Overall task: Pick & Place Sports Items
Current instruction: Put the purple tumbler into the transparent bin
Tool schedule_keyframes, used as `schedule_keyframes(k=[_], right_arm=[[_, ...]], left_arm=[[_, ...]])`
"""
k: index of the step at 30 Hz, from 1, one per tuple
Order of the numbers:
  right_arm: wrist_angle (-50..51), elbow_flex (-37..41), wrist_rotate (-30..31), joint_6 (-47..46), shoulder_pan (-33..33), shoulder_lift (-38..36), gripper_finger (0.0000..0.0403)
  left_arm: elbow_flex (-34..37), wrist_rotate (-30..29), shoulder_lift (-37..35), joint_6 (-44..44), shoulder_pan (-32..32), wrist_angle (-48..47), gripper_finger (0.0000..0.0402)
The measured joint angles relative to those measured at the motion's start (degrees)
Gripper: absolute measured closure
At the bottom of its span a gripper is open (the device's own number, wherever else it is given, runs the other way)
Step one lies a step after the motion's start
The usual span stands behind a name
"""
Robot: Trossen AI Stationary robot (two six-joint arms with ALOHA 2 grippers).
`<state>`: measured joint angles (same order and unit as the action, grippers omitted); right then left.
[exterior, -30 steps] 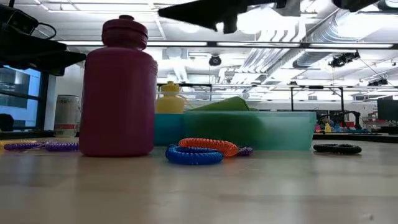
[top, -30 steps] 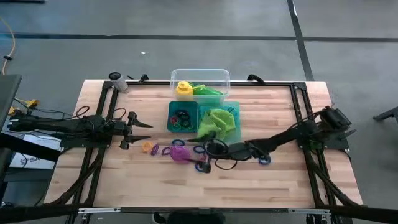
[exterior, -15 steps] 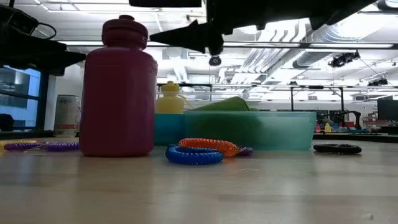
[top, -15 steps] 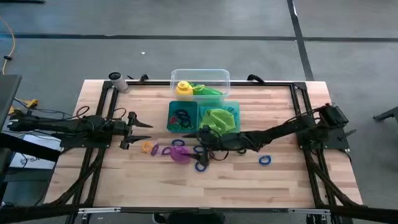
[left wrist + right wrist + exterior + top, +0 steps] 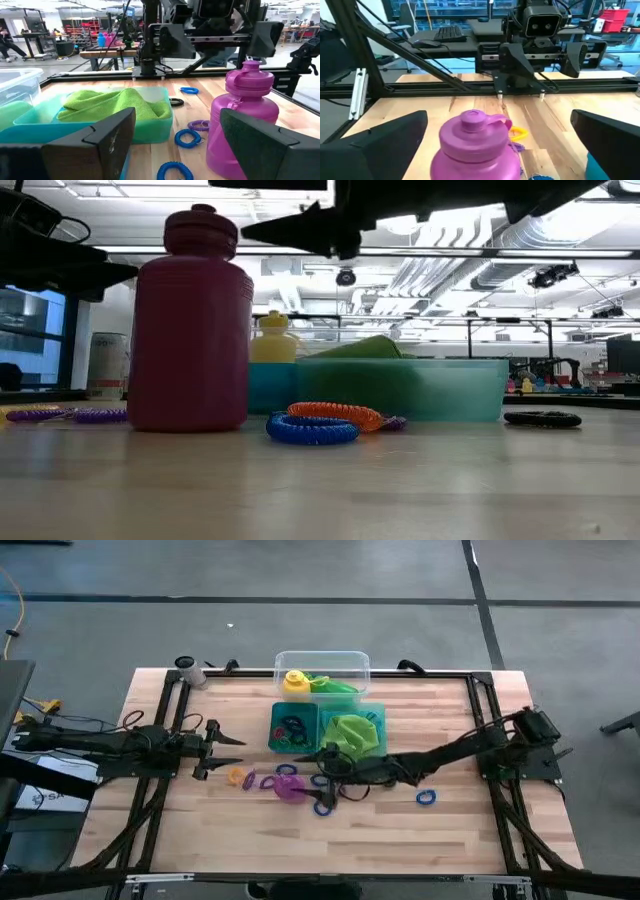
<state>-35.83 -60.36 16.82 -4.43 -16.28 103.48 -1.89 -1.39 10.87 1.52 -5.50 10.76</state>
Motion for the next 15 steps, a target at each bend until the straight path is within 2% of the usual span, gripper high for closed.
schedule_keyframes(k=[8, 15], right_arm=[[-0.72, 0.00, 1.70, -0.09, -1.13, 0.13, 0.0004], [-7.13, -0.02, 2.40, -0.27, -1.13, 3.86, 0.0004]], left_arm=[[0.00, 0.00, -0.02, 0.02, 0.00, 0.00, 0.0165], [0.00, 0.00, 0.00, 0.02, 0.00, 0.00, 0.0165]])
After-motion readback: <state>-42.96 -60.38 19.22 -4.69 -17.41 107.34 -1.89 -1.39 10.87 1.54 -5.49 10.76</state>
